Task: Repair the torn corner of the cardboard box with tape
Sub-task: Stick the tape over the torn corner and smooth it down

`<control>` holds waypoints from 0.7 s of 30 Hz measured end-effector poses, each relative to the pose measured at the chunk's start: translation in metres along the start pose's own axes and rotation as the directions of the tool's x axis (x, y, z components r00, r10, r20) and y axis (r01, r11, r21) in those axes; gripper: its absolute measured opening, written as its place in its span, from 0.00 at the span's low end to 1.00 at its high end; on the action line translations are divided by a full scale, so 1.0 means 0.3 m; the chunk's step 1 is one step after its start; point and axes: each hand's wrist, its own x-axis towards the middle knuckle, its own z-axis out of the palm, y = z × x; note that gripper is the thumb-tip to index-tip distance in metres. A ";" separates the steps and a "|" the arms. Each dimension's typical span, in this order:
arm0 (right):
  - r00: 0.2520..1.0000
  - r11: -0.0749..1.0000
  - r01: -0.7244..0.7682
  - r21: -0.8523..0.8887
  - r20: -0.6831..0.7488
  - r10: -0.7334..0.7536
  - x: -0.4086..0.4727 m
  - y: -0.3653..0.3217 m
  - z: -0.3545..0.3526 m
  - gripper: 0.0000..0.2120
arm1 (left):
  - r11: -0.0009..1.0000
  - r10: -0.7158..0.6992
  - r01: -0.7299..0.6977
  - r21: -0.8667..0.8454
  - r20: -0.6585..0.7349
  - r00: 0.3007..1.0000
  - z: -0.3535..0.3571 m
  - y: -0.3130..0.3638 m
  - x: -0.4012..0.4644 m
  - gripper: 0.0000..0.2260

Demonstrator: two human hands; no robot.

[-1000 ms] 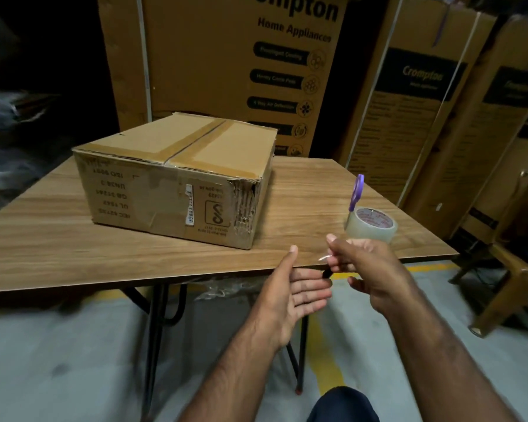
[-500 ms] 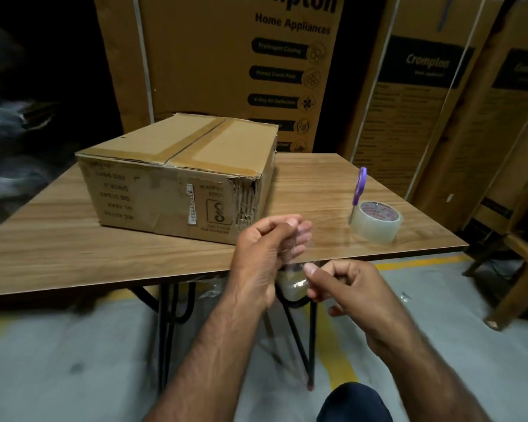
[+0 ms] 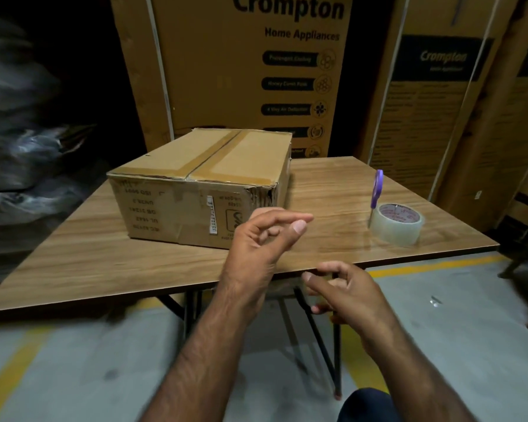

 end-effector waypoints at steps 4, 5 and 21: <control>0.900 0.900 0.430 0.071 -0.111 -0.422 -0.025 -0.034 -0.008 0.28 | 0.997 -0.038 0.032 0.065 0.083 0.996 -0.027 0.037 0.004 0.06; 0.867 0.865 0.497 0.068 -0.095 -0.490 -0.027 -0.058 -0.006 0.29 | 0.996 -0.054 0.047 0.076 0.089 0.995 -0.032 0.042 0.006 0.07; 0.736 0.768 0.638 -0.059 -0.246 -0.630 0.141 -0.120 0.139 0.04 | 0.659 0.357 -0.150 0.737 -0.131 0.925 -0.211 0.038 0.113 0.17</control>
